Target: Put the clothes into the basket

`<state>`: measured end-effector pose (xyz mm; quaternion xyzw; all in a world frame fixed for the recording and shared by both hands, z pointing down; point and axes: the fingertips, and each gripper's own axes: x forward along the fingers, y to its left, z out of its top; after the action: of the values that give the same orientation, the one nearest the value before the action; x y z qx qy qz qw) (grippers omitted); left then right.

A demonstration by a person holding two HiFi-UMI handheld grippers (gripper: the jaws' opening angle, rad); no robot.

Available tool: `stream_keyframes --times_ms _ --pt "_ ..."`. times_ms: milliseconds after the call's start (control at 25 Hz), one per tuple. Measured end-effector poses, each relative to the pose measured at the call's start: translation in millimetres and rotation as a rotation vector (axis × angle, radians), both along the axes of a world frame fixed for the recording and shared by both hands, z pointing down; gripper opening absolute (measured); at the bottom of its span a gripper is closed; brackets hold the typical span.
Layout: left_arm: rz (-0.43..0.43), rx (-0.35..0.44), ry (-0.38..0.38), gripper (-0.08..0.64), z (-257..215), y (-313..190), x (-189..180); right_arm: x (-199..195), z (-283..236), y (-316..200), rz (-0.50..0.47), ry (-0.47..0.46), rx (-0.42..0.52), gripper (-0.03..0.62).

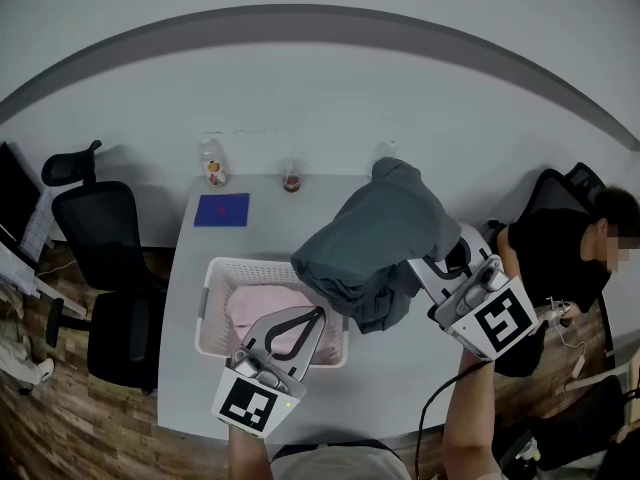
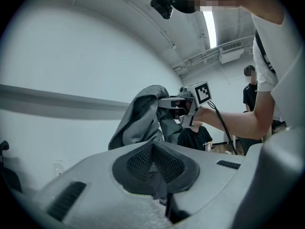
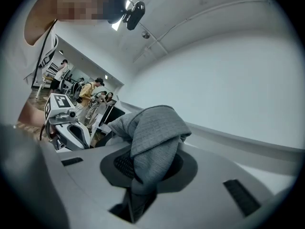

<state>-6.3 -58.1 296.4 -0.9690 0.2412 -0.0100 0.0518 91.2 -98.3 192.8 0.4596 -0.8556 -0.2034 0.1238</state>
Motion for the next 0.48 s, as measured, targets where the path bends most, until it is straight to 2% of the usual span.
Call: stream_keyframes --times_ms 200,480 --pt "-0.038 0.014 0.008 0.006 -6 -2 -26 -35 -5 -7 -0.028 0.043 0.011 0.071" --pt "-0.071 0.027 0.027 0.006 -14 -5 -52 -69 -17 -17 -0.064 0.050 0.029 0.071"
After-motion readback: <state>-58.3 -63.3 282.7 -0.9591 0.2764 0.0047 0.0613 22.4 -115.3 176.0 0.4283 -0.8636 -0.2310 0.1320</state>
